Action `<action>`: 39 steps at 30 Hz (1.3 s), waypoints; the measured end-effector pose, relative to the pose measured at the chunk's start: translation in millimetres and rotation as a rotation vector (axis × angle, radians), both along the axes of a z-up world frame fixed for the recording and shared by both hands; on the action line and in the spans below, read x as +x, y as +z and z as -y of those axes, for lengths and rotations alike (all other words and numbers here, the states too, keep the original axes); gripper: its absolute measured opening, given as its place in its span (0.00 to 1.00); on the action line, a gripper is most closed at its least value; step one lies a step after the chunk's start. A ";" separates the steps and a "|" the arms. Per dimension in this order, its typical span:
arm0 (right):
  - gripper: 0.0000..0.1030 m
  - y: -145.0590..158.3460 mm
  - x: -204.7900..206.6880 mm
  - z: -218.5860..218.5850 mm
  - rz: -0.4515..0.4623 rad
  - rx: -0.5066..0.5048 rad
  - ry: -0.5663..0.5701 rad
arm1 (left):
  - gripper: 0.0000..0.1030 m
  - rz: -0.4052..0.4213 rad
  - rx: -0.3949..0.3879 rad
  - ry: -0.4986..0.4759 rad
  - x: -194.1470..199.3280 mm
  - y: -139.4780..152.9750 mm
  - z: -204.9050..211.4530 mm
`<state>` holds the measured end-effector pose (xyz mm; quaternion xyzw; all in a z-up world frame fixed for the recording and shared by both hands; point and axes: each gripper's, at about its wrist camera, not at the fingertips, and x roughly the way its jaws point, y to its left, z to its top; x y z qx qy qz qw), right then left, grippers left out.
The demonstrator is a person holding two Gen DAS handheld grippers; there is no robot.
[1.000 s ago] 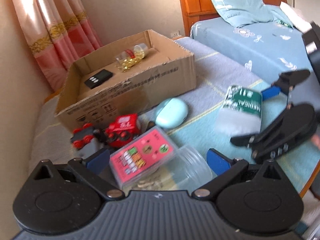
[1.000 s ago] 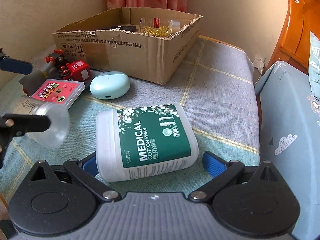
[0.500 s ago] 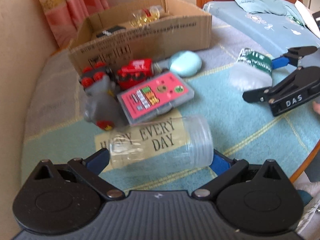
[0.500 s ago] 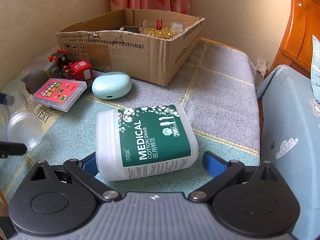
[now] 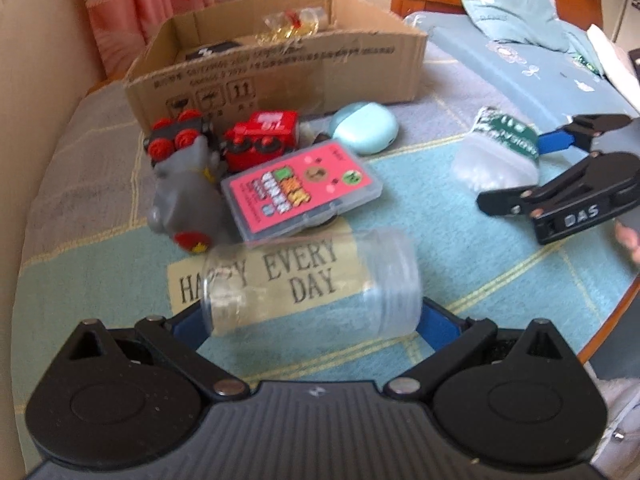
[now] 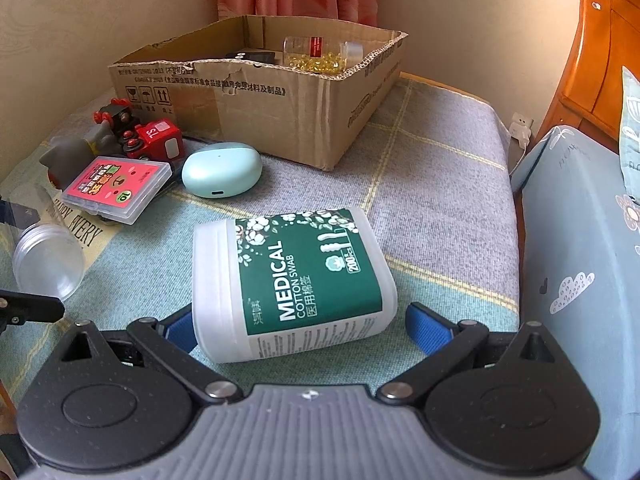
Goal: Organize rigid objects
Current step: 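Grasp the clear plastic jar with the left tool while the right tool grasps the white swab jar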
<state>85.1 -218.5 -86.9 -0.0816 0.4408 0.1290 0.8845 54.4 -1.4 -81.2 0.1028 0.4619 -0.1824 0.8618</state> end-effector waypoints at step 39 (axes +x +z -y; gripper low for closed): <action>1.00 12.0 15.8 -18.9 -0.071 -0.035 0.110 | 0.94 0.034 0.019 0.083 8.3 10.3 -13.7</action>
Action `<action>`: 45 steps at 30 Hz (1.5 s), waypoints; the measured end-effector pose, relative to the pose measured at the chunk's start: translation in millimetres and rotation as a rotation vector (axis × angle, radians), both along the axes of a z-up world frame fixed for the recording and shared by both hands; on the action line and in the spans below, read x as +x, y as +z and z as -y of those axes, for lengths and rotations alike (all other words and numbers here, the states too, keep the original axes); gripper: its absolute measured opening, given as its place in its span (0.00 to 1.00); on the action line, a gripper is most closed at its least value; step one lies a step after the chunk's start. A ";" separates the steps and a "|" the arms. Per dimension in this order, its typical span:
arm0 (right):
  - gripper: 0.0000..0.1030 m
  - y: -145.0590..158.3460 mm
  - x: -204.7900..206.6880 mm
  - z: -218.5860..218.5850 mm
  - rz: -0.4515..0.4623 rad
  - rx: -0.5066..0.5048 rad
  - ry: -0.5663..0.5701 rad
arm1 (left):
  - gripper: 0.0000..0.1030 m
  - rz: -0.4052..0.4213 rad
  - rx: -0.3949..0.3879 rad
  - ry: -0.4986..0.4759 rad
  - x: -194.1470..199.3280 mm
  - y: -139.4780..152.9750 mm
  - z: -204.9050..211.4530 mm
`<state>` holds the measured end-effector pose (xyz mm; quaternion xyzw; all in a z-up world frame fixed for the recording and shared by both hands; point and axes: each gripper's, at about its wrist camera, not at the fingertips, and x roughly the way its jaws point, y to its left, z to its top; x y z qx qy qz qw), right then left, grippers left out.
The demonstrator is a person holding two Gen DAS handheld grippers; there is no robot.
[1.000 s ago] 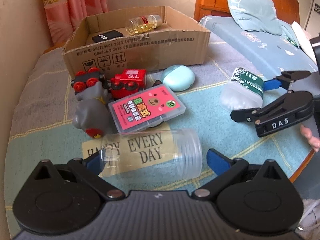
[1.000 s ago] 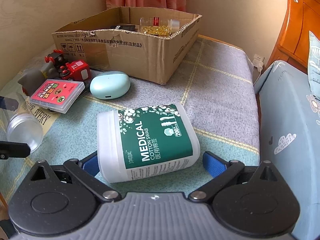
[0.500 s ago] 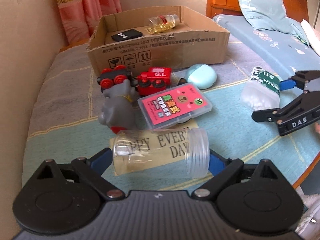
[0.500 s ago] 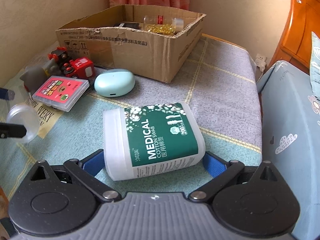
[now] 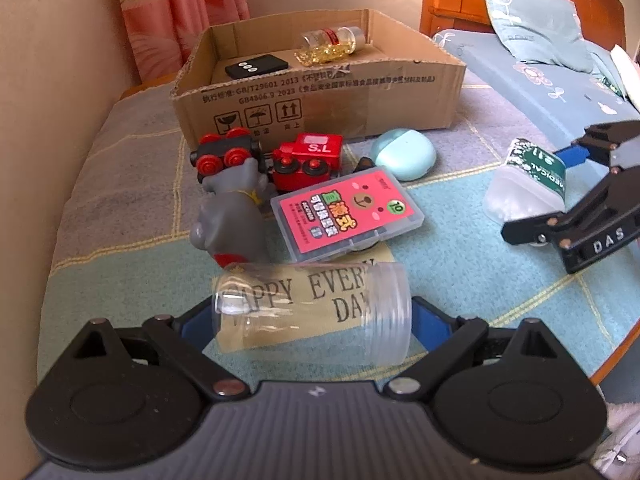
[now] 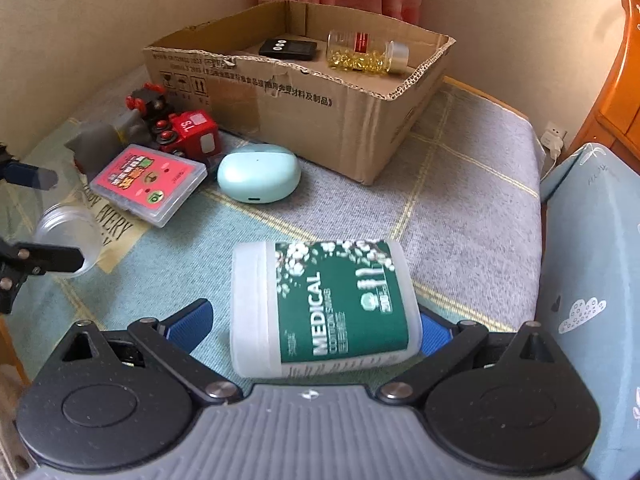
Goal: Organize rigid objects
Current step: 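Grasp the clear plastic jar with the left tool while the right tool grasps the white swab jar, then lift the clear jar and white swab jar over the cardboard box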
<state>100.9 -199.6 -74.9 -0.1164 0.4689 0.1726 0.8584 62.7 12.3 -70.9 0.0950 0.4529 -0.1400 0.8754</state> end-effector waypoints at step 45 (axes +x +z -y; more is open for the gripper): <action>0.84 91.3 5.8 0.2 0.108 -0.021 0.084 | 0.88 0.189 -0.063 -0.156 42.6 106.4 13.9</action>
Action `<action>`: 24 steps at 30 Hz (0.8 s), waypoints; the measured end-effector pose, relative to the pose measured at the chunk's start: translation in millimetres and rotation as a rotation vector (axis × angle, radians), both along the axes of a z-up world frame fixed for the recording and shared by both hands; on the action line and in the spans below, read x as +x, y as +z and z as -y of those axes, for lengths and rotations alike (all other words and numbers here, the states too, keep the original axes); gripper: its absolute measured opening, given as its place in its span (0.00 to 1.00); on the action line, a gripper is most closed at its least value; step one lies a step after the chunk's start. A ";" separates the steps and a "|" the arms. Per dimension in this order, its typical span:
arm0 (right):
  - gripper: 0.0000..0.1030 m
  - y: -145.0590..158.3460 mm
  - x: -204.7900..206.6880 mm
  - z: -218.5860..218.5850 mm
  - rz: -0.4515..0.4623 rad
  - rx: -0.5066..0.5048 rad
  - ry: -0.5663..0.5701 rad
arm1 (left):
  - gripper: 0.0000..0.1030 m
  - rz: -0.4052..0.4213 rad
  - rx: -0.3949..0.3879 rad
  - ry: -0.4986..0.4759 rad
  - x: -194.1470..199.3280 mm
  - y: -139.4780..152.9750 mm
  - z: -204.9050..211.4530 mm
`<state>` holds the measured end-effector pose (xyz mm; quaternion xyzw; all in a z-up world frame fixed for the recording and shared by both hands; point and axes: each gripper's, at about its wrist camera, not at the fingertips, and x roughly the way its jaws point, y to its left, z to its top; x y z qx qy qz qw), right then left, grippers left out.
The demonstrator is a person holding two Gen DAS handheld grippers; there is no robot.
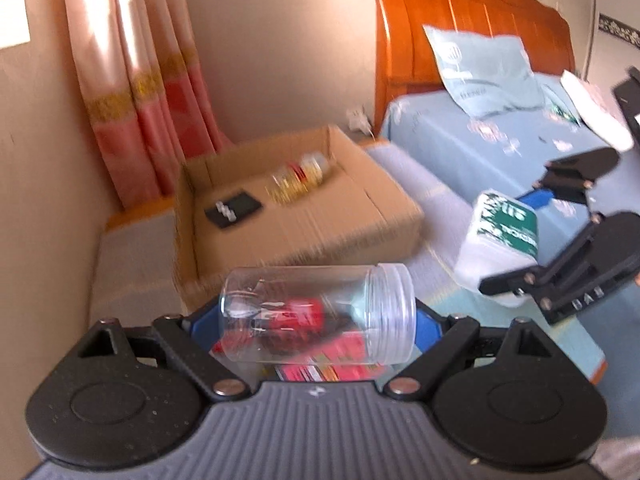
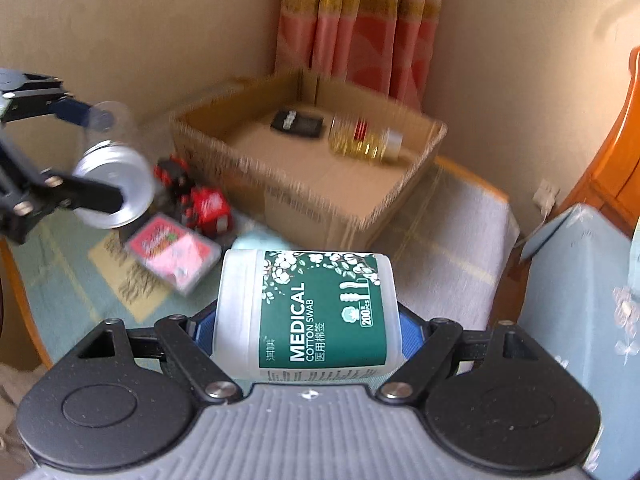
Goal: Organize rigid objects
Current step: 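Lift the clear jar and white swab jar over the cardboard box, then open both tools to drop the clear jar and swab jar into the box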
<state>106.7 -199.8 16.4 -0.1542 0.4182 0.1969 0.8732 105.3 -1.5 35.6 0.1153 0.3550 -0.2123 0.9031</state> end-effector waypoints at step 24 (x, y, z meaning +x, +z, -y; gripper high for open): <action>0.84 42.2 91.9 -29.2 0.091 0.023 -0.035 | 0.99 0.082 0.035 0.140 100.4 -22.9 -6.0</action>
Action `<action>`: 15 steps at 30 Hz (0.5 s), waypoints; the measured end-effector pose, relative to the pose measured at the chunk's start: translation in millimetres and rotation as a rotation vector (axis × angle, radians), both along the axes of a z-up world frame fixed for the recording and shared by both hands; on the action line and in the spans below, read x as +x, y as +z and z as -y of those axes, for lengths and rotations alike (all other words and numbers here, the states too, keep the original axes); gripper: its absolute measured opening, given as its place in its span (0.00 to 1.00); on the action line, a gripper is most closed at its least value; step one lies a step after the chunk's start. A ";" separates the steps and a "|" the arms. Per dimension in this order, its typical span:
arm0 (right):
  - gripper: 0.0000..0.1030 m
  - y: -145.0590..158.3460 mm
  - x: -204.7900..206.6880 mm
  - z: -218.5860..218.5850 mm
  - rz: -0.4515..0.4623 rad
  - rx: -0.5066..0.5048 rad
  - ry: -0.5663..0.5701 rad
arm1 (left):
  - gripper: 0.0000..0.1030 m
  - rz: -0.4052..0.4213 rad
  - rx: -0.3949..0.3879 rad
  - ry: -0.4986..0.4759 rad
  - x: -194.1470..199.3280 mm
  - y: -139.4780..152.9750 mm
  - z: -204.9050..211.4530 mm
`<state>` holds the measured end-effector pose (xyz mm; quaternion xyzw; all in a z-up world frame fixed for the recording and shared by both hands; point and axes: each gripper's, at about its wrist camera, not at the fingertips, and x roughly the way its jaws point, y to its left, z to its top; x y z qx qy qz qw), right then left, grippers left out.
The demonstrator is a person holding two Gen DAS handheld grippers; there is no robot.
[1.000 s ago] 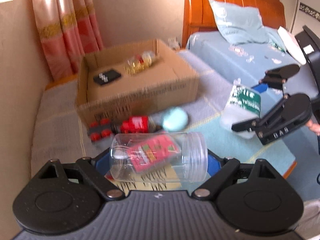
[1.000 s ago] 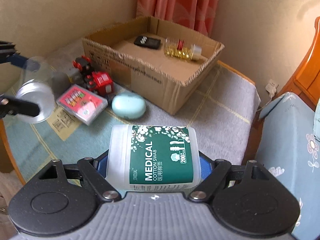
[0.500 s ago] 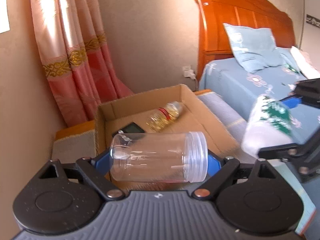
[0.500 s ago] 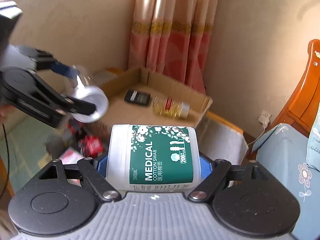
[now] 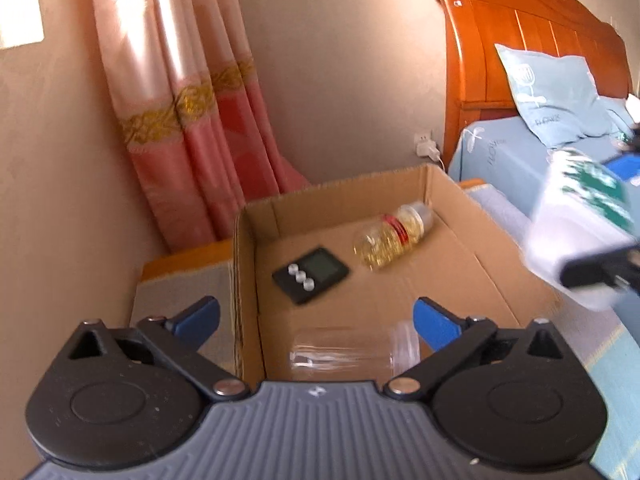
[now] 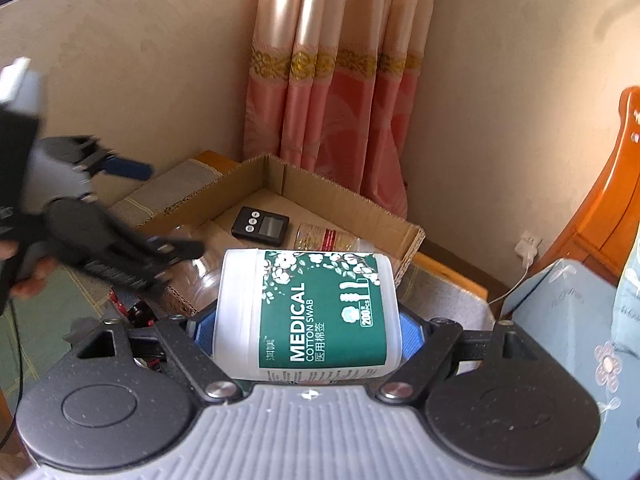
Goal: Organize rigid objects
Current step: 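Open both tools to drop the clear jar and swab jar into the box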
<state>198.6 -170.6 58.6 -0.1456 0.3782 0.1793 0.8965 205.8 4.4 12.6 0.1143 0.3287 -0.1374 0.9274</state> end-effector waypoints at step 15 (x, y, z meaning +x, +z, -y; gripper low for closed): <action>0.84 -28.9 71.0 -20.2 -0.117 0.041 -0.130 | 0.99 -0.044 -0.108 0.079 -95.8 -11.5 -55.6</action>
